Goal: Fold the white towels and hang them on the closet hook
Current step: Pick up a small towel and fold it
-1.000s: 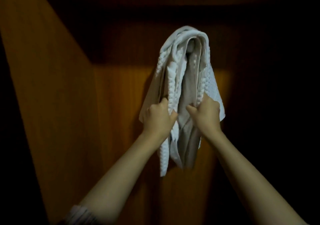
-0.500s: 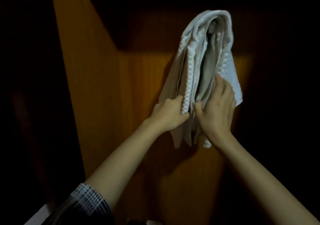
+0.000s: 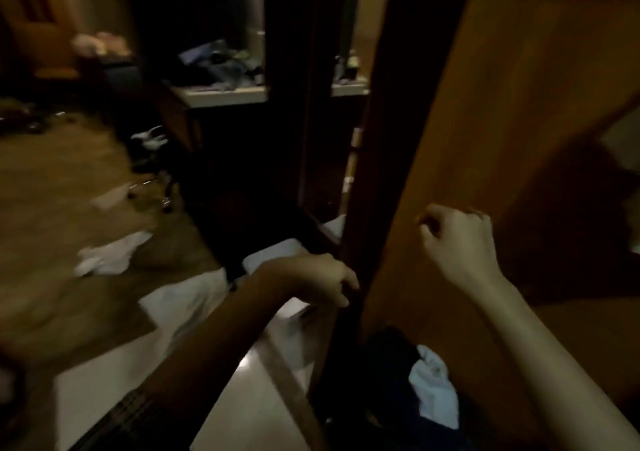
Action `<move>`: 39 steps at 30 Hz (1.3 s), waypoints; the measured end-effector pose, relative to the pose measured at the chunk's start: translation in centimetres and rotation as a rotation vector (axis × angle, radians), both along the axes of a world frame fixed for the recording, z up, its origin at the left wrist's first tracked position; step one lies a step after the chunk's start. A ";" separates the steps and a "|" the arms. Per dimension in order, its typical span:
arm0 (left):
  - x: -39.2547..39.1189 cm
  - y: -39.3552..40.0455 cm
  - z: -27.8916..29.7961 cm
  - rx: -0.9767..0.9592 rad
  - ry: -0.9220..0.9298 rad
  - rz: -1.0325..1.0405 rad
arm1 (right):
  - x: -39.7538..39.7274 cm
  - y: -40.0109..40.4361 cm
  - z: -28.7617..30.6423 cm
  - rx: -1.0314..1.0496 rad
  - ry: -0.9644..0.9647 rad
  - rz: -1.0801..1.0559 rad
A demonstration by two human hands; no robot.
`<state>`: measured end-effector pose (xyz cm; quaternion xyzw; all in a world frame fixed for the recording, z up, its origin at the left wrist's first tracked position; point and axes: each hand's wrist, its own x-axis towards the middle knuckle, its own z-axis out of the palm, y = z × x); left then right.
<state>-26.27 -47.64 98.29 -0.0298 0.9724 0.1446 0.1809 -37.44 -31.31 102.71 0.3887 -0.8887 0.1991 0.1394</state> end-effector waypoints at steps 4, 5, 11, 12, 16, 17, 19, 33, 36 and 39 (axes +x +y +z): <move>10.3 -4.1 -5.3 0.120 -0.034 0.255 | 4.7 -5.9 -5.1 0.130 -0.143 0.190; 12.9 -4.7 -6.5 0.150 -0.024 0.323 | 6.3 -7.3 -6.4 0.169 -0.174 0.232; 26.5 -5.9 -13.9 0.311 0.043 0.758 | 15.9 -14.1 -14.7 0.366 -0.297 0.547; 28.7 -5.7 -15.3 0.332 0.049 0.843 | 17.5 -14.9 -16.2 0.404 -0.316 0.604; 37.0 -3.3 -21.4 0.446 0.094 1.179 | 23.6 -17.4 -22.6 0.551 -0.388 0.764; 38.8 -2.3 -22.7 0.488 0.115 1.267 | 25.0 -17.7 -24.4 0.594 -0.407 0.799; 42.0 -0.1 -25.3 0.561 0.161 1.428 | 27.7 -17.9 -28.1 0.680 -0.436 0.856; 48.2 21.3 -41.2 0.706 0.401 2.340 | 37.9 -9.0 -50.3 1.122 -0.675 1.150; 48.5 26.3 -44.0 0.709 0.403 2.479 | 39.5 -6.3 -53.3 1.170 -0.712 1.201; 48.5 31.0 -47.3 0.719 0.396 2.574 | 41.1 -3.5 -56.7 1.215 -0.706 1.239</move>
